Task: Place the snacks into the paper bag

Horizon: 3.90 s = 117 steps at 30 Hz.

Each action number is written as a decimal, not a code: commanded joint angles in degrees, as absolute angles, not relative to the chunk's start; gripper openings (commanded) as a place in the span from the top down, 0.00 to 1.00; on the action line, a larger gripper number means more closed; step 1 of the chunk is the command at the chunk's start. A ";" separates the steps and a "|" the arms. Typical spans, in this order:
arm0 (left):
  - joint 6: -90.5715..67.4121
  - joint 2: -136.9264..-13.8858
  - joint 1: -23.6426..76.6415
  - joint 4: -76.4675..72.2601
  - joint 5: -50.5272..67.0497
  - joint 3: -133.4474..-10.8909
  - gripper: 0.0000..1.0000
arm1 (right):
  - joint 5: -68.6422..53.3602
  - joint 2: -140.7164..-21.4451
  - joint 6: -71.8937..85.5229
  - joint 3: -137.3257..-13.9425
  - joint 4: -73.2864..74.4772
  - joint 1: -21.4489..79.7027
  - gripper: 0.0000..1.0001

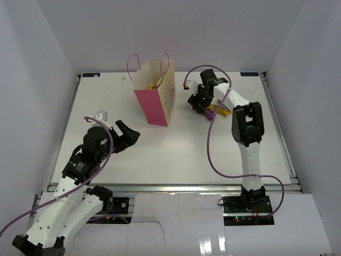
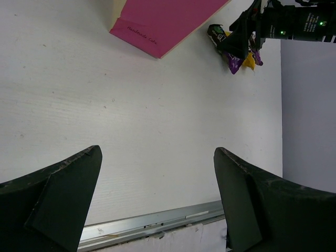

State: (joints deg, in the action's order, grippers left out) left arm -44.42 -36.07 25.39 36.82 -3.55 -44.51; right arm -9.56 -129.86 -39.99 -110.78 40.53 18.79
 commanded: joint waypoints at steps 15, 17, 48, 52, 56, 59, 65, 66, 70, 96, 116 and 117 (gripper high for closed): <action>-44.91 -37.88 25.40 33.22 -2.02 -44.30 0.02 | -18.35 -124.73 -39.99 -103.89 40.96 16.79 0.82; -44.91 -37.44 25.40 32.96 -1.93 -44.30 0.02 | -21.87 -120.86 -39.99 -102.84 41.13 16.35 0.83; -47.29 -31.64 25.40 33.22 -0.09 -44.73 0.02 | -6.86 -117.51 -16.96 -123.84 -11.77 42.28 0.70; -45.79 -35.41 25.40 33.05 2.90 -47.10 0.02 | -5.89 -116.72 -19.07 -122.52 -12.48 42.19 0.44; -44.04 -40.76 25.40 29.20 6.23 -48.78 0.02 | -8.25 -111.12 -18.20 -119.19 -10.56 40.79 0.38; -43.68 -43.76 25.40 25.77 9.57 -49.66 0.03 | -15.88 -105.04 -16.27 -116.55 -4.33 36.66 0.36; -43.59 -50.88 25.66 20.41 14.93 -48.53 0.04 | -42.34 -99.23 -24.41 -106.27 23.55 20.50 0.13; -43.85 -51.32 25.84 19.52 15.29 -47.99 0.04 | -44.02 -99.92 -32.26 -105.56 28.78 18.48 0.12; -44.91 -52.73 26.28 16.79 16.08 -46.41 0.04 | -35.29 -108.60 -45.51 -105.20 46.20 10.83 0.15; -47.72 -53.61 26.46 15.73 15.82 -44.21 0.04 | -8.88 -120.85 -55.64 -94.40 37.35 8.00 0.27; -61.26 -69.26 38.32 2.99 12.74 -46.58 0.05 | -52.35 -100.83 -49.39 -77.52 49.11 7.64 0.90; -60.91 -69.17 38.32 3.25 12.66 -46.50 0.05 | -56.99 -99.94 -49.31 -78.39 49.91 8.17 0.91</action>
